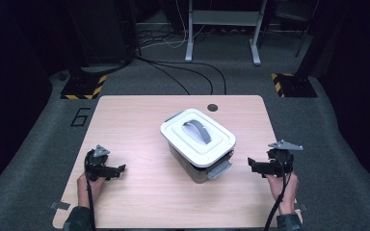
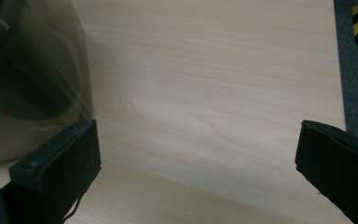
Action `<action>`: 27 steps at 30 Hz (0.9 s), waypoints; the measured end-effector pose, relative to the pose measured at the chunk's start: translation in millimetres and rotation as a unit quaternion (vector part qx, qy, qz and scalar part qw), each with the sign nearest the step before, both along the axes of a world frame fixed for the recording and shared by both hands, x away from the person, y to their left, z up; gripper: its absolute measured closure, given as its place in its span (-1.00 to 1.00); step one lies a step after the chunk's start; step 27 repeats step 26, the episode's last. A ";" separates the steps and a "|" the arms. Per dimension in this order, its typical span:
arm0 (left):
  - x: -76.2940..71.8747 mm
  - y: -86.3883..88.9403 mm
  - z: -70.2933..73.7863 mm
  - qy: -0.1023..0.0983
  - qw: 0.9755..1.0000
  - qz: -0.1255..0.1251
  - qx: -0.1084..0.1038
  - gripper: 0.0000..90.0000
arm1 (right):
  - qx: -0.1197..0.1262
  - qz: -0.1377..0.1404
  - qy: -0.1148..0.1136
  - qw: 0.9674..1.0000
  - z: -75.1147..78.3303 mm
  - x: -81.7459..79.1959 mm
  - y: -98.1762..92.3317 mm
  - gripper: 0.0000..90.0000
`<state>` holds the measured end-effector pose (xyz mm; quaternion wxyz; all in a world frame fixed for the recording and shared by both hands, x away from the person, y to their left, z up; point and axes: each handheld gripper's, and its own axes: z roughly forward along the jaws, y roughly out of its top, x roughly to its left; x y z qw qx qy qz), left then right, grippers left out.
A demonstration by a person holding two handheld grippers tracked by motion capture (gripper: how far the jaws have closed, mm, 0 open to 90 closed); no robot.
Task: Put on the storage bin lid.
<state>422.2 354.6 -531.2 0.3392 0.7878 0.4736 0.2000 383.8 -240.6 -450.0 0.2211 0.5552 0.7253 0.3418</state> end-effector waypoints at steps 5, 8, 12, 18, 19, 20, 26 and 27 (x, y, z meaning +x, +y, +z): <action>0.0 0.0 0.0 0.000 1.000 0.000 0.000 -1.00 | 0.006 -0.008 0.022 1.000 -34.7 -2.3 0.7 -1.00; 0.0 0.0 0.0 0.000 1.000 0.000 0.000 -1.00 | -0.006 -0.016 0.018 1.000 -50.2 -5.3 2.2 -1.00; -0.1 -0.1 0.0 0.000 1.000 0.001 -0.001 -1.00 | -0.036 -0.024 0.016 0.999 -66.8 -6.3 3.5 -1.00; -0.2 0.0 0.5 0.004 1.000 0.000 0.000 -1.00 | -0.031 -0.013 0.013 0.999 -78.6 -5.6 -0.8 -1.00; -0.1 0.0 0.4 0.003 1.000 0.000 0.000 -1.00 | -0.032 -0.013 0.011 0.999 -79.0 -5.8 -1.5 -1.00; -0.1 0.0 0.4 0.003 1.000 -0.001 0.001 -1.00 | -0.032 -0.014 0.011 0.999 -79.0 -5.8 -1.3 -1.00; -0.3 -0.1 0.6 0.003 1.000 0.000 0.002 -1.00 | -0.032 -0.014 0.011 0.999 -79.0 -6.0 -1.3 -1.00; -0.3 -0.1 0.6 0.003 1.000 0.000 0.002 -1.00 | -0.032 -0.014 0.011 0.999 -79.0 -6.0 -1.3 -1.00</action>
